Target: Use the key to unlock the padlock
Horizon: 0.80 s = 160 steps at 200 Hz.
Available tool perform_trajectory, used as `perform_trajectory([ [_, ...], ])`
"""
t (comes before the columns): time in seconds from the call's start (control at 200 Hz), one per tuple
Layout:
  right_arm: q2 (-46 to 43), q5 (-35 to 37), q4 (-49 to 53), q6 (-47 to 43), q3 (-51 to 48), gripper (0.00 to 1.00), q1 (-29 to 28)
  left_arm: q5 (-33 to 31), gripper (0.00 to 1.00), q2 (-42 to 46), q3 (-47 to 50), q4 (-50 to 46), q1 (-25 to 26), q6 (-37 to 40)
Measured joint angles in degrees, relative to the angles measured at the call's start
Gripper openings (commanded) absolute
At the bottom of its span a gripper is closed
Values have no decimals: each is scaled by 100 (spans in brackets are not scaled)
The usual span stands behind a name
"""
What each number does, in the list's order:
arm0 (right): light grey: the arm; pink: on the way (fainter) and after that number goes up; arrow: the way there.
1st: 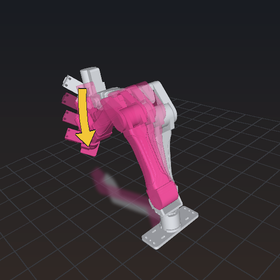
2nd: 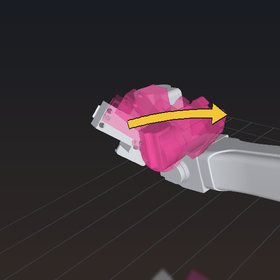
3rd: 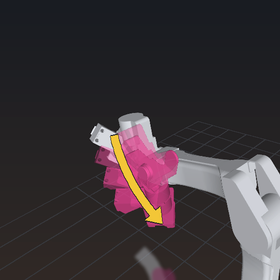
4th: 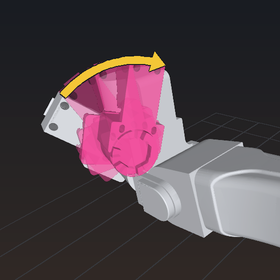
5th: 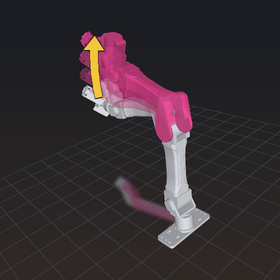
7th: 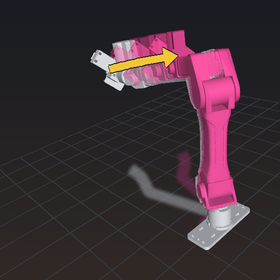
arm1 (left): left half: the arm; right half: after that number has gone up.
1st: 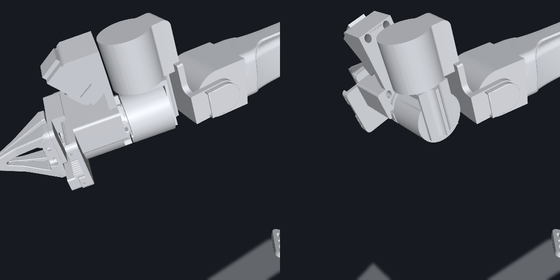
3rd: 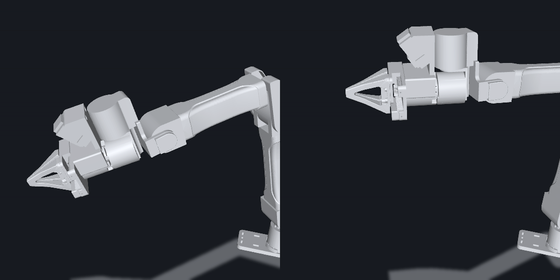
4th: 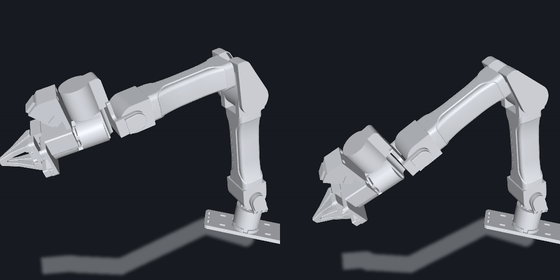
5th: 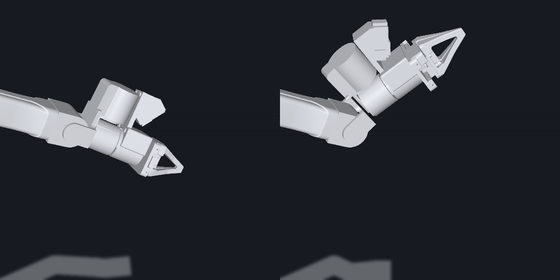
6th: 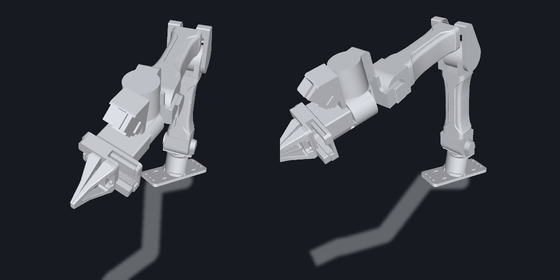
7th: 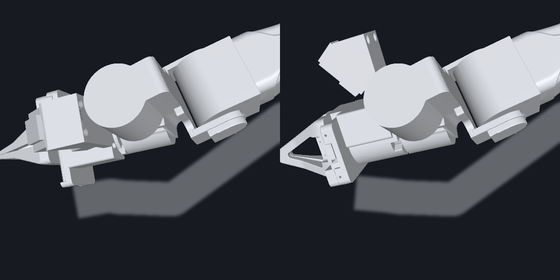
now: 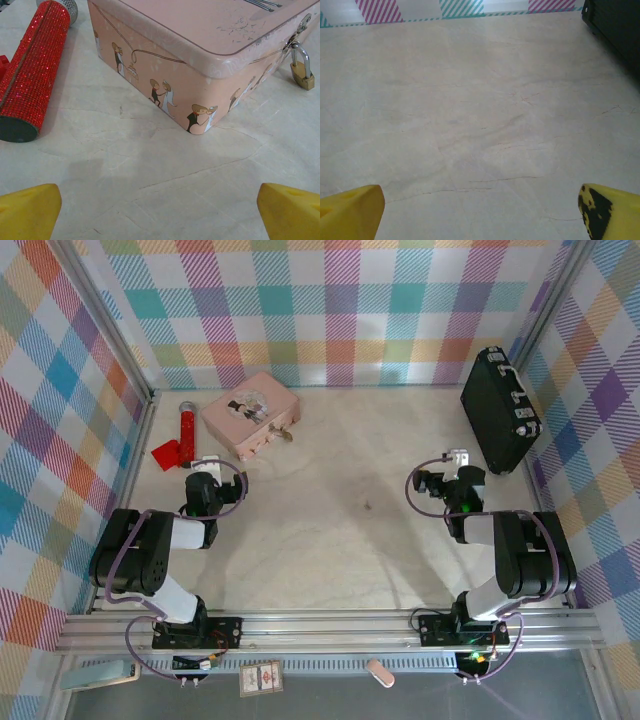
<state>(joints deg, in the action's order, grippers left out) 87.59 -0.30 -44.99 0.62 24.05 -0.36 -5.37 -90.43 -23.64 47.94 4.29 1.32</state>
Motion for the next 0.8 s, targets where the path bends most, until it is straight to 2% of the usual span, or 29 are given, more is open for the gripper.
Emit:
perform_trajectory([
  [0.8, 0, -2, 0, -2, 0, 99, 0, 0, 100, 0, 0, 2, 17, 55],
])
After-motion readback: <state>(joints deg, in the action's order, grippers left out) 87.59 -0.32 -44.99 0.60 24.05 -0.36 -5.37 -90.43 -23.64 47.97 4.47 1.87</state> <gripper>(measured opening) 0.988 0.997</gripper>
